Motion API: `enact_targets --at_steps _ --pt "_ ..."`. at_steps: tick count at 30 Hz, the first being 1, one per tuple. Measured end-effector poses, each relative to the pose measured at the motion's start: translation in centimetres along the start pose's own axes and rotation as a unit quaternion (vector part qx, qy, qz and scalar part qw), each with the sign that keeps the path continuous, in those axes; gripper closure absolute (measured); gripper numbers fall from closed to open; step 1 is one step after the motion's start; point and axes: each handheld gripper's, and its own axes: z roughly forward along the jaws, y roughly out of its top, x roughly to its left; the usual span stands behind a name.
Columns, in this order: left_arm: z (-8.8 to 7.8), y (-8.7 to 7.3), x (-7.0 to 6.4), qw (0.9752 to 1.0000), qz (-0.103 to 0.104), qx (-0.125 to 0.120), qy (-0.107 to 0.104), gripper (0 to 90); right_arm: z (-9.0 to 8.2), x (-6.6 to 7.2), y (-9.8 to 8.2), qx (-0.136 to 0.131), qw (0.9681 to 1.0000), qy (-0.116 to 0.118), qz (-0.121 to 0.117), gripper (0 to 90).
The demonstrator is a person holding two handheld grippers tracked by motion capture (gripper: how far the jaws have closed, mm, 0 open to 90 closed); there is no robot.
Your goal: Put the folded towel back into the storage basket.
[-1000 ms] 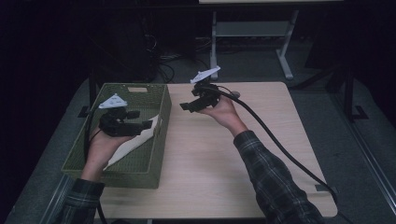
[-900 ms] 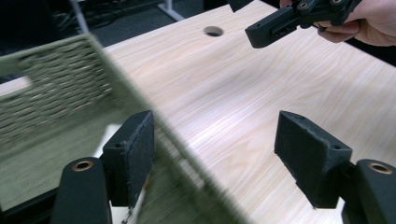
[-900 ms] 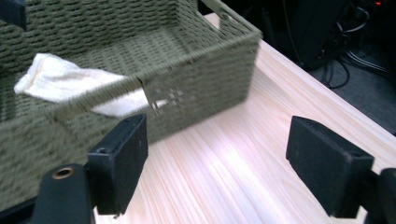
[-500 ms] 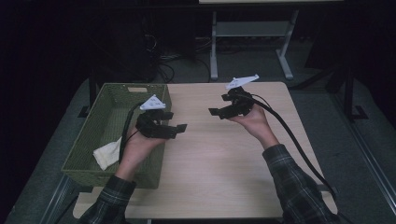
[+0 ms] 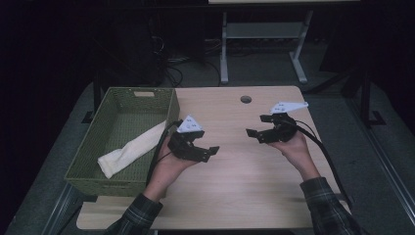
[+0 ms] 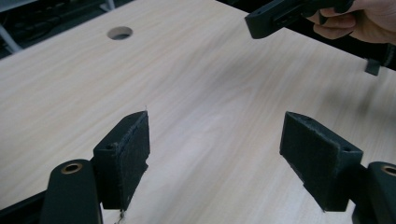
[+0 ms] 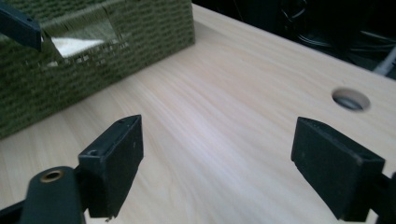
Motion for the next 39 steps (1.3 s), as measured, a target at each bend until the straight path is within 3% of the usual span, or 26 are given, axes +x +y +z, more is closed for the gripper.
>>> enact_targets --at_steps 3,10,20,22,27,30,35,39 --pt "1.0 -0.9 -0.8 0.9999 0.010 0.006 0.000 22.6 -0.9 -0.1 -1.7 0.005 1.0000 -0.006 0.006 15.2" --pt "3.7 -3.2 -2.2 0.9990 0.020 0.035 -0.022 17.1 -3.2 -0.4 -5.8 0.017 0.9995 -0.014 0.024 14.8" --pt "6.2 -6.2 -2.8 0.9968 0.039 0.064 -0.028 16.1 -5.9 -0.7 -10.9 0.035 0.9975 -0.036 0.051 13.6" --pt "6.6 -6.7 -2.7 0.9967 0.031 0.069 -0.028 15.4 -6.3 -0.8 -11.7 0.041 0.9968 -0.041 0.055 13.4" --pt "6.9 -7.7 -2.7 0.9958 0.042 0.080 -0.019 15.4 -7.2 -0.8 -13.8 0.051 0.9952 -0.050 0.066 13.3" --pt "7.2 -8.1 -2.5 0.9957 0.034 0.084 -0.020 15.4 -7.7 -0.5 -14.8 0.056 0.9944 -0.059 0.067 12.7" --pt "7.7 -8.7 -2.7 0.9921 0.070 0.104 -0.002 14.4 -8.2 0.1 -16.5 0.064 0.9927 -0.076 0.068 12.7" --pt "7.8 -9.0 -2.4 0.9932 0.062 0.097 -0.020 13.4 -8.2 0.3 -17.3 0.086 0.9893 -0.098 0.066 12.6"
